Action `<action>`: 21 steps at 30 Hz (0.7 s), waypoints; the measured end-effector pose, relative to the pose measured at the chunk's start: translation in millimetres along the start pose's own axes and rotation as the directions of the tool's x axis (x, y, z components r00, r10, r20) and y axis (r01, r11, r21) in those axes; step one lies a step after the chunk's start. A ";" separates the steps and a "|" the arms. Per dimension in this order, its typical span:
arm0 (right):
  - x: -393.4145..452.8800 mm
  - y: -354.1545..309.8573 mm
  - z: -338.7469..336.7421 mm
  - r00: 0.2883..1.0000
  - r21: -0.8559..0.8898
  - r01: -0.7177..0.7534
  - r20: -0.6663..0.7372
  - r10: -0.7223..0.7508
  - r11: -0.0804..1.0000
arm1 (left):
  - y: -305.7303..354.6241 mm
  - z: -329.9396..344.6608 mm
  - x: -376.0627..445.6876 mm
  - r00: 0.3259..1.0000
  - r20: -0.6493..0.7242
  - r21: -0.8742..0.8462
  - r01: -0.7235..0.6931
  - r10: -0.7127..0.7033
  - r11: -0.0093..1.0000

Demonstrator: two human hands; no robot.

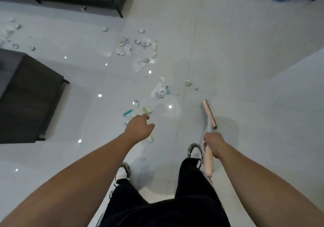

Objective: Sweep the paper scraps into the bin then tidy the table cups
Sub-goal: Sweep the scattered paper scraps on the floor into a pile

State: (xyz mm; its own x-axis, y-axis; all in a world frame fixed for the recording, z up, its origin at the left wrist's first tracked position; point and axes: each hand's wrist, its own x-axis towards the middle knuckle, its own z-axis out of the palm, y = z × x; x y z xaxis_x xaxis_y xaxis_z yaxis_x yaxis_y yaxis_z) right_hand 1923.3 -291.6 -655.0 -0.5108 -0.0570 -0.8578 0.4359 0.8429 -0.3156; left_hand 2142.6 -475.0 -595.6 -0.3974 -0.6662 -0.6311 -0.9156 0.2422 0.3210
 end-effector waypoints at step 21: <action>-47.1 -18.7 -7.1 0.893 -0.251 0.012 0.438 0.103 0.968 | 33.3 67.6 -89.5 0.949 -0.046 -0.395 0.270 -0.312 0.878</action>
State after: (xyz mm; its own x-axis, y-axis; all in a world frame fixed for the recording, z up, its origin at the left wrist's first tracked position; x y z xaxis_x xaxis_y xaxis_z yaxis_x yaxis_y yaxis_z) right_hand 1934.0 -300.9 -605.8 -0.0873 -0.1986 -0.9762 0.2298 0.9495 -0.2137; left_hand 2143.5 -359.6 -576.1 -0.0884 -0.7404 -0.6663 -0.8870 -0.2459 0.3908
